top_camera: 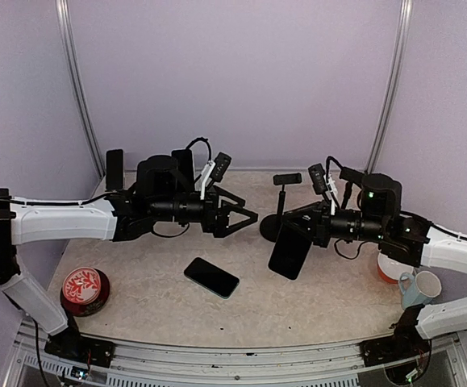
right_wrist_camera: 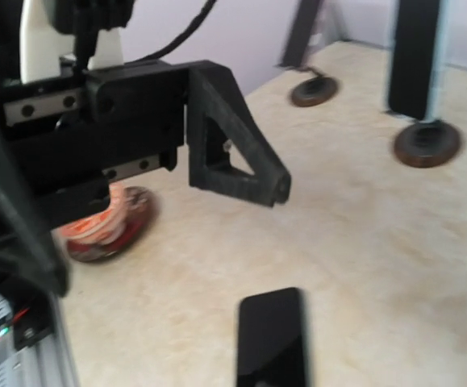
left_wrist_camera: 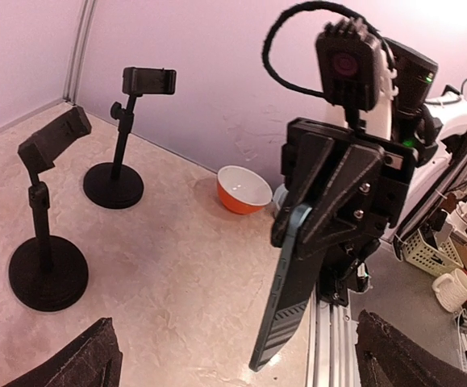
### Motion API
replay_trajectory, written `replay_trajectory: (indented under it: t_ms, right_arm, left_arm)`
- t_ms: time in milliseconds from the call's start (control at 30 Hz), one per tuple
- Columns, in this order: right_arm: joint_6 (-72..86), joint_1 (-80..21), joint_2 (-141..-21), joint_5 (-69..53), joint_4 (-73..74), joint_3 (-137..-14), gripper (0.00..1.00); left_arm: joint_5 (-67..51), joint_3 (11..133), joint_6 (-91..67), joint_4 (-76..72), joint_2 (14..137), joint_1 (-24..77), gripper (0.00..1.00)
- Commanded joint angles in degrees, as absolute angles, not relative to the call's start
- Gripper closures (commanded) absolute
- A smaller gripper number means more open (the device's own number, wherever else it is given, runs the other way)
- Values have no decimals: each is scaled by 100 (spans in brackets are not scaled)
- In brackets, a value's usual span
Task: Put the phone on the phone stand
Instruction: Move the phone stand to the center of the board.
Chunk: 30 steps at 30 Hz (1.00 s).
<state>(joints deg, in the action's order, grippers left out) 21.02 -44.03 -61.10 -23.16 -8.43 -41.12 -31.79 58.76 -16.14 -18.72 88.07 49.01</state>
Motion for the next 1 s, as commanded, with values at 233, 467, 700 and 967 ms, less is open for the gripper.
replay_trajectory:
  t_ms: [233,467,700,967]
  right_arm:
    - [2401,-4255,-5503,-1026,-447,-3853,100]
    - [2452,-4228,-5374,-936,-476,-3763,100]
    - [2476,-4212,-5349,-943,-467,-3736,100]
    - [2574,-4210,-5229,-923,-496,-3640,100]
  left_arm:
    - [-3460,7185,-2009,-2198,10086,4446,1]
    - [-3895,7967,-2482,-2312,10992,4263,7]
    - [-4134,8576,-3093,-2776,11728,4088,13]
    - [-3877,9328,-3327,-2731,12440,4017,17]
